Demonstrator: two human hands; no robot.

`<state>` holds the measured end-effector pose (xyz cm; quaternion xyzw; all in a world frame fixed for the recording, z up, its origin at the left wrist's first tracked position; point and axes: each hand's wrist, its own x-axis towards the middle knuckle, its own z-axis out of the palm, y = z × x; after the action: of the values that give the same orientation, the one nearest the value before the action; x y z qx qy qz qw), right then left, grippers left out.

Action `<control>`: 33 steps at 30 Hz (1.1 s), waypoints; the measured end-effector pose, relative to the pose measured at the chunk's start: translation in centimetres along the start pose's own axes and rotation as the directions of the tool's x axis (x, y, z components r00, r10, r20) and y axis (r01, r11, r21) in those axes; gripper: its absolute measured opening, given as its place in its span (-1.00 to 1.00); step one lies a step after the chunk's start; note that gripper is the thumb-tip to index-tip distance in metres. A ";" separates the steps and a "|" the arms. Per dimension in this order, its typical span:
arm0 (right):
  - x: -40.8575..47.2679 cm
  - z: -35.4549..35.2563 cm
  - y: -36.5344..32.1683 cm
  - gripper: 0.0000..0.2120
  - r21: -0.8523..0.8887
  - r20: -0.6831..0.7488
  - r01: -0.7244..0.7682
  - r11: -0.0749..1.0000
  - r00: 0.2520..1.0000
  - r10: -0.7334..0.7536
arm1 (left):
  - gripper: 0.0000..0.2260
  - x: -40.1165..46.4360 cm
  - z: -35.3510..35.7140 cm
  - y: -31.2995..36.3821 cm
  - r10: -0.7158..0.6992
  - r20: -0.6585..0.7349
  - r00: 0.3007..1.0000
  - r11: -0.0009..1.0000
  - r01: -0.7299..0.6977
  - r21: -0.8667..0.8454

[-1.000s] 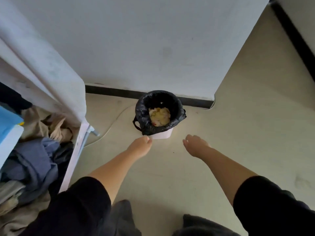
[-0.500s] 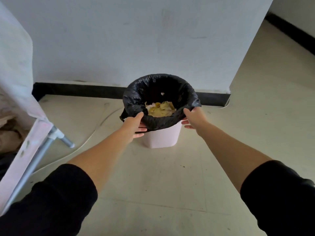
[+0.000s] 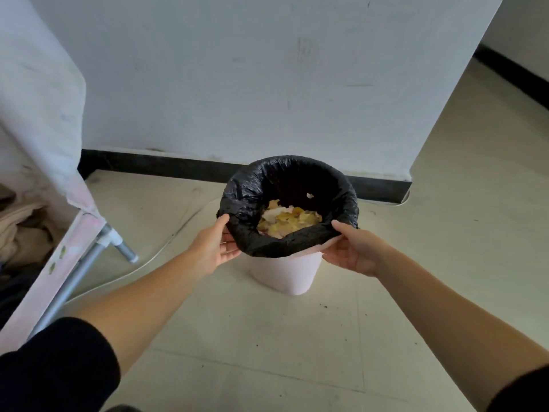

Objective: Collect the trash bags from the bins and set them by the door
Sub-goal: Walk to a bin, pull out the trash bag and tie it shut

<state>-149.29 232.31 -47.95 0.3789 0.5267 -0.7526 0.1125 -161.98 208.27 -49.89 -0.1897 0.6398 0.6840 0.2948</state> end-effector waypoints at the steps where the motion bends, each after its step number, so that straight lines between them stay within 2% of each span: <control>1: 0.1 -0.1 0.1 -0.70 -0.003 -0.029 0.010 1.000 1.000 -0.010 | -0.72 0.0 -0.3 -0.4 -0.022 -0.022 1.000 1.000 0.022 -0.017; 3: 0.1 -0.3 0.3 -0.66 -0.077 -0.041 0.032 0.997 0.999 -0.035 | -0.64 -0.1 -0.6 -1.5 -0.119 -0.044 0.992 0.993 0.118 -0.016; 5: 0.1 -0.4 0.3 -0.59 -0.193 -0.044 0.042 0.980 0.998 -0.052 | -0.53 -0.8 -0.2 -2.4 -0.246 0.033 0.969 0.969 0.246 -0.012; 7: 0.1 -0.4 0.3 -0.53 -0.269 -0.064 0.054 0.962 0.995 -0.074 | -0.49 -1.1 0.6 -2.9 -0.300 0.117 0.947 0.947 0.311 -0.084; 9: 0.1 -0.2 0.2 -0.51 -0.267 -0.106 0.062 0.962 0.990 -0.093 | -0.54 -1.1 1.2 -2.6 -0.254 0.131 0.958 0.941 0.276 -0.194; 12: 0.1 0.1 0.1 -0.58 -0.130 -0.212 0.098 0.987 0.969 -0.124 | -0.74 -0.3 1.1 -1.4 -0.158 0.064 0.985 0.941 0.170 -0.293; 15: 0.3 0.1 0.0 -0.67 -0.162 -0.310 0.186 0.969 0.923 -0.229 | -0.90 -0.1 0.2 -0.7 -0.209 0.024 0.978 0.954 0.210 -0.215; 17: 0.3 0.1 0.1 -0.76 -0.240 -0.347 0.226 0.944 0.888 -0.301 | -0.79 -0.4 -0.2 -0.2 -0.219 0.004 0.976 0.962 0.217 -0.166; 19: 0.3 0.1 0.1 -0.80 -0.389 -0.366 0.266 0.882 0.834 -0.413 | -0.76 -0.6 -0.8 0.5 -0.159 -0.060 0.985 0.979 0.150 -0.141; 22: -0.3 0.8 -0.4 -0.81 -0.617 -0.346 0.308 0.725 0.721 -0.601 | -0.85 -1.3 -1.5 2.4 0.012 -0.193 0.981 0.989 -0.040 -0.142; 24: -0.7 1.6 -0.9 -0.79 -0.631 -0.294 0.425 0.649 0.643 -0.707 | -0.90 -2.3 -1.3 3.7 0.143 -0.240 0.960 0.969 -0.185 -0.165; 26: -0.7 2.4 -1.6 -0.76 -0.611 -0.241 0.520 0.597 0.596 -0.766 | -0.84 -3.6 -0.4 4.7 0.275 -0.208 0.939 0.943 -0.306 -0.131; 27: -0.7 2.9 -1.8 -0.76 -0.602 -0.212 0.543 0.585 0.598 -0.773 | -0.81 -4.3 0.2 4.9 0.334 -0.171 0.927 0.933 -0.351 -0.083; 30: -0.4 3.9 -2.4 -0.79 -0.553 -0.122 0.566 0.612 0.671 -0.731 | -0.77 -5.5 2.1 4.4 0.465 -0.048 0.884 0.876 -0.452 0.171; 31: -0.4 4.2 -2.5 -0.79 -0.528 -0.092 0.572 0.627 0.696 -0.712 | -0.78 -5.9 2.7 4.1 0.481 0.009 0.876 0.848 -0.468 0.248; 33: -1.0 4.9 -2.7 -0.82 -0.421 -0.016 0.584 0.694 0.760 -0.649 | -0.81 -6.2 3.6 3.8 0.458 0.081 0.885 0.843 -0.462 0.277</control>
<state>-152.34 228.94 -44.64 0.2093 0.7698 -0.5915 -0.1175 -159.29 210.82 -42.65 0.0183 0.7576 0.6348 0.1505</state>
